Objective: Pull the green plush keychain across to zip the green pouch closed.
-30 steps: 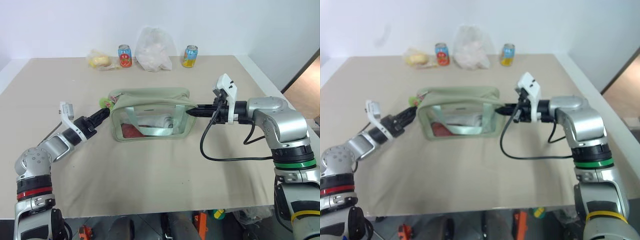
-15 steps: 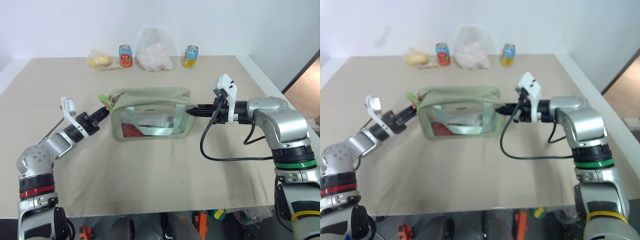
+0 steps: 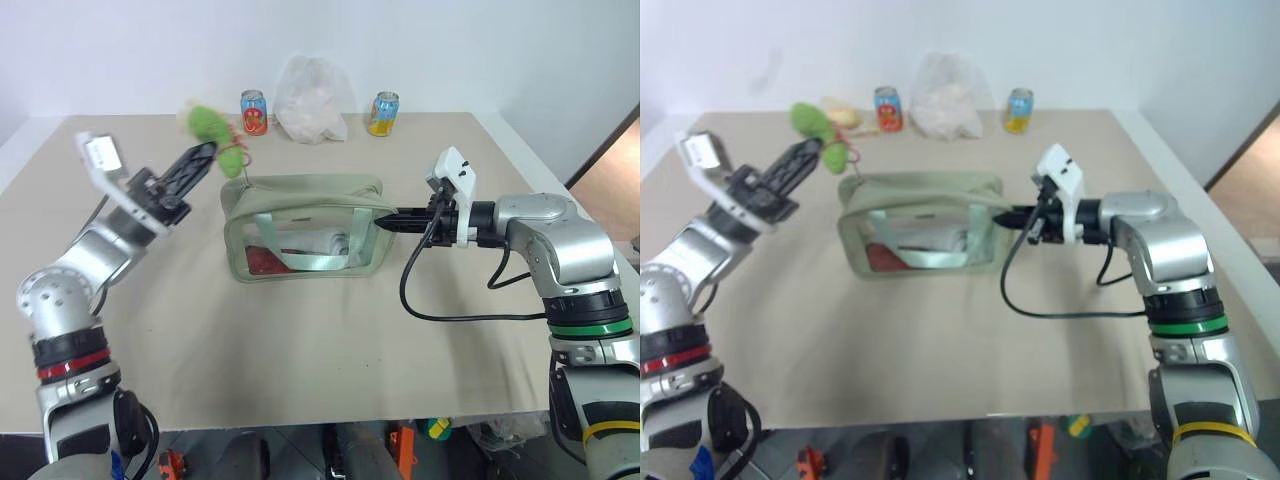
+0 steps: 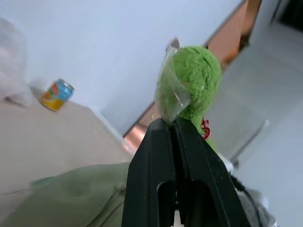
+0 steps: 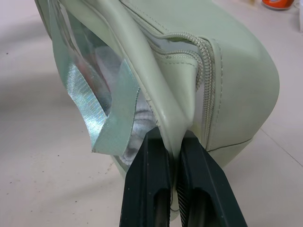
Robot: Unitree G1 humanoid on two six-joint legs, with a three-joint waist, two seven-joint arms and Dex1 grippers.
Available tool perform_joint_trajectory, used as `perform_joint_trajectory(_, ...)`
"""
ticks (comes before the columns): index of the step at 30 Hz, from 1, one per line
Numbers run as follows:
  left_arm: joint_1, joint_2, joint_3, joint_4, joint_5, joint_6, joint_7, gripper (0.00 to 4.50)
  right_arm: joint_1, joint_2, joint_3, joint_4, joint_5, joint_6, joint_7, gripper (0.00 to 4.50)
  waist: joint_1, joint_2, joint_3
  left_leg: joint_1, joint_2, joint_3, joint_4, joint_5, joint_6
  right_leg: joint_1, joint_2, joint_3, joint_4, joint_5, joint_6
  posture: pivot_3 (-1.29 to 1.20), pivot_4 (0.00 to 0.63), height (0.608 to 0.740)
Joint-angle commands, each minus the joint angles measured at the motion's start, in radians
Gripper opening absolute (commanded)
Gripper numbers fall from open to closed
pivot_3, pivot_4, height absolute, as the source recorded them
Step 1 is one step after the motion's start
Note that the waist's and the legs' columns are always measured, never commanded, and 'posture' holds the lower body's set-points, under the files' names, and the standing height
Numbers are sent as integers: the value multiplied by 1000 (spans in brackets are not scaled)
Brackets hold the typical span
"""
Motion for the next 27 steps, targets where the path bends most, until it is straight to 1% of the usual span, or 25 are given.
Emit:
perform_joint_trajectory(1,-97,4,-142,58,181,-15,53,43,-20,-6,-10,-13,-2,-3,-9,0,0,0,0,0,0,0,0,0,0,0,0,0,0,0,0,0,150,740)
perform_joint_trajectory(2,-119,3,-175,76,224,-20,55,43,-19,-6,-10,-15,-2,-2,-13,0,0,0,0,0,0,0,0,0,0,0,0,0,0,0,0,0,150,740)
perform_joint_trajectory(4,-146,-3,-213,82,269,-29,44,632,-12,-6,-13,-24,0,2,-22,0,-2,0,0,0,0,1,0,0,0,0,0,1,0,0,0,0,150,740)
perform_joint_trajectory(5,-150,-5,-216,80,273,-28,30,814,-9,-6,-15,-28,1,4,-25,0,-2,0,0,0,0,1,0,0,0,-1,1,1,0,0,0,0,150,740)
perform_joint_trajectory(6,-145,-1,-220,61,271,-24,1,1185,-4,-7,-17,-33,3,7,-29,0,-1,0,0,0,0,1,0,0,0,-1,1,1,0,0,0,0,150,740)
perform_joint_trajectory(7,-139,3,-217,52,272,-15,-5,1559,3,-8,-22,-40,5,11,-34,0,-1,0,0,0,0,1,-1,0,0,-1,1,1,0,0,0,0,150,740)
perform_joint_trajectory(8,-134,8,-216,43,277,-10,-14,1826,9,-10,-25,-46,8,14,-38,0,-1,0,0,0,0,1,-1,0,0,-1,0,1,0,0,0,0,150,740)
perform_joint_trajectory(10,-126,13,-200,32,275,-4,-23,2578,19,-12,-29,-54,11,19,-45,0,-1,0,0,0,0,1,-1,0,0,-1,0,1,-1,0,0,0,150,740)
perform_joint_trajectory(11,-120,17,-178,23,255,3,-32,2877,23,-13,-31,-58,12,21,-47,0,-1,0,0,0,0,1,-1,0,0,-1,0,1,-1,0,0,0,150,740)
perform_joint_trajectory(12,-114,21,-156,12,233,10,-43,3059,25,-13,-32,-60,14,22,-49,0,-1,0,0,0,0,1,-1,0,0,-1,0,1,-1,0,0,0,150,740)
perform_joint_trajectory(16,-86,54,-60,-34,139,24,-88,3059,28,-10,-30,-64,18,25,-58,0,-2,0,0,0,1,1,-1,0,0,-1,1,2,0,0,1,0,150,740)
perform_joint_trajectory(20,3,152,18,-99,86,31,-187,3059,24,-1,-23,-59,19,23,-63,0,-5,0,0,0,2,1,-1,0,0,-1,2,2,0,0,0,0,150,740)
perform_joint_trajectory(24,82,245,60,-113,103,6,-259,3059,23,1,-20,-55,20,19,-62,0,-1,0,0,0,2,1,-1,0,0,-1,1,1,0,-1,0,0,150,740)
perform_joint_trajectory(27,143,306,28,-150,163,-24,-336,3059,18,2,-18,-51,20,18,-60,0,-1,0,0,0,2,1,-1,0,0,-1,1,0,-1,-1,2,0,150,740)
